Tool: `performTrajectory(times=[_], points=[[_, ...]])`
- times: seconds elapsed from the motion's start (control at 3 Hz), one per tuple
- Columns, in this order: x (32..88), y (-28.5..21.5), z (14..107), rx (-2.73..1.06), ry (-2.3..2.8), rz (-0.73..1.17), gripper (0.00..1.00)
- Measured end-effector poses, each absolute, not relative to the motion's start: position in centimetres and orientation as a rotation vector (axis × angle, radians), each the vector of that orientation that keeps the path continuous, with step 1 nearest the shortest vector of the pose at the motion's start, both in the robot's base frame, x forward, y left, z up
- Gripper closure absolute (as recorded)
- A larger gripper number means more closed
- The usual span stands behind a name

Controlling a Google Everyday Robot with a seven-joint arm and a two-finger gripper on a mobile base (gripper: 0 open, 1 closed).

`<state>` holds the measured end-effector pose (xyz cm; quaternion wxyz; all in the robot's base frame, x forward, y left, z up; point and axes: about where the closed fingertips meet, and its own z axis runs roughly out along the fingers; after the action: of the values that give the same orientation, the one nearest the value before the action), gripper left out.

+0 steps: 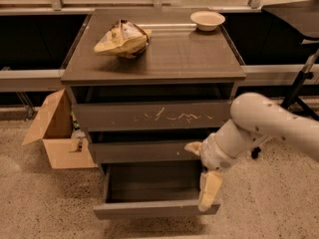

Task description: Close bottom drawer

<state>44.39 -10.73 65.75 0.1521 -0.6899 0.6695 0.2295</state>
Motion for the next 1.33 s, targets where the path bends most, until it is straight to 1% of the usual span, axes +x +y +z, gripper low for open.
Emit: performTrajectory(times=[0.33, 0.67, 1.0, 1.33], points=[[42.9, -8.9, 58.8, -2.013, 1.903, 0.752, 0.0], [42.9, -8.9, 58.8, -2.013, 1.903, 0.753, 0.0], [42.8, -7.6, 54.6, -2.047, 1.861, 0.847, 0.0], [42.6, -5.8, 47.9, -2.083, 1.772, 0.925, 0.0]])
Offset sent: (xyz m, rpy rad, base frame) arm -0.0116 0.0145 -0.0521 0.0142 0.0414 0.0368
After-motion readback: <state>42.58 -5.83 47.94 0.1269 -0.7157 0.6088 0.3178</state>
